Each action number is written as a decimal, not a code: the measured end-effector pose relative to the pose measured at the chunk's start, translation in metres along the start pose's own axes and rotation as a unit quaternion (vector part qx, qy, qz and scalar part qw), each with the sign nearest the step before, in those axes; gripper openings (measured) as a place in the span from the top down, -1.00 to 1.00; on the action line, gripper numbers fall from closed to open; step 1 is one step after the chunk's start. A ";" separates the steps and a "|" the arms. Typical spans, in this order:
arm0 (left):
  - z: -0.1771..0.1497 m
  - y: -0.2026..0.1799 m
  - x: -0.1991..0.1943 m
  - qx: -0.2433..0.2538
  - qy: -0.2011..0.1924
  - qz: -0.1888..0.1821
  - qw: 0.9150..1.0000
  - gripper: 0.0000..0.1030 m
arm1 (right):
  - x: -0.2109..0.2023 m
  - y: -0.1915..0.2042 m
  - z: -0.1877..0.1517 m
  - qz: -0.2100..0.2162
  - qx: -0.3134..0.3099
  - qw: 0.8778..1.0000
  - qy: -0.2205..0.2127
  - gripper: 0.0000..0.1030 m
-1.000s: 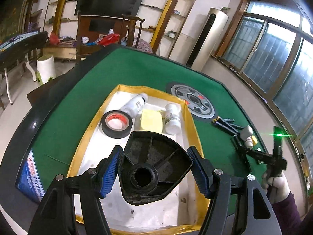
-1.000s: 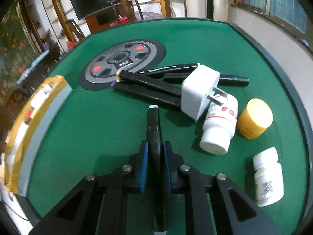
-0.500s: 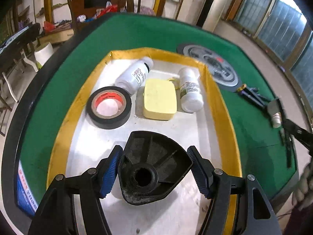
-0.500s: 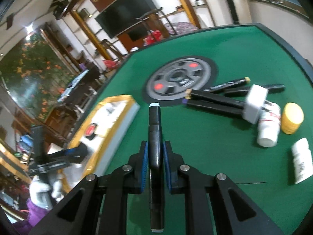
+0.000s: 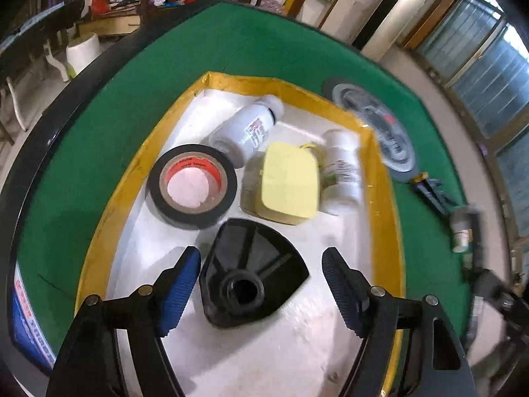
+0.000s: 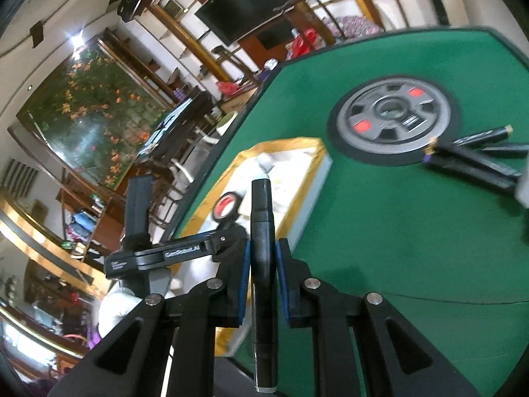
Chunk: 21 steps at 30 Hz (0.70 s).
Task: Organize rigid objects
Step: 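Lower the black cover into the tray with the left tool while the right tool carries the marker over, then lower the black marker into the tray and open the right tool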
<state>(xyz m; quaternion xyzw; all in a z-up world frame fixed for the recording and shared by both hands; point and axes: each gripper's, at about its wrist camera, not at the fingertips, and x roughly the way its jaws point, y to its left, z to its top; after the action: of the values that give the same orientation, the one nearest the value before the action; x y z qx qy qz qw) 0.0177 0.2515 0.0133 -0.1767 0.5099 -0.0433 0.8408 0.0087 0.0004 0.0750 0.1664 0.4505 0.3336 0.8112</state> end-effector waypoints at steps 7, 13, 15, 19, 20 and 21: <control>-0.026 0.021 -0.055 -0.026 -0.073 -0.047 0.996 -0.60 | 0.052 0.019 -0.004 0.022 0.044 0.998 0.047 0.71; -0.040 0.039 -0.077 -0.043 -0.103 -0.059 0.992 -0.60 | 0.091 0.037 -0.005 -0.018 0.057 0.996 0.059 0.71; -0.043 0.046 -0.080 -0.050 -0.104 -0.067 0.991 -0.60 | 0.102 0.037 -0.003 -0.036 0.066 0.995 0.062 0.71; -0.049 0.054 -0.086 -0.053 -0.111 -0.072 0.990 -0.60 | 0.113 0.037 -0.004 -0.073 0.087 0.992 0.064 0.70; -0.050 0.055 -0.089 -0.052 -0.114 -0.073 0.990 -0.60 | 0.112 0.036 -0.004 -0.077 0.087 0.991 0.064 0.69; -0.051 0.056 -0.091 -0.050 -0.118 -0.072 0.989 -0.60 | 0.113 0.036 -0.004 -0.083 0.087 0.990 0.067 0.69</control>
<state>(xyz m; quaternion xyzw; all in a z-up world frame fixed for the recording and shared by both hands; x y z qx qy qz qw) -0.0762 0.3141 0.0498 -0.2592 0.3944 -0.0571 0.8798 0.0333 0.1045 0.0238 0.1757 0.5437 0.2352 0.7862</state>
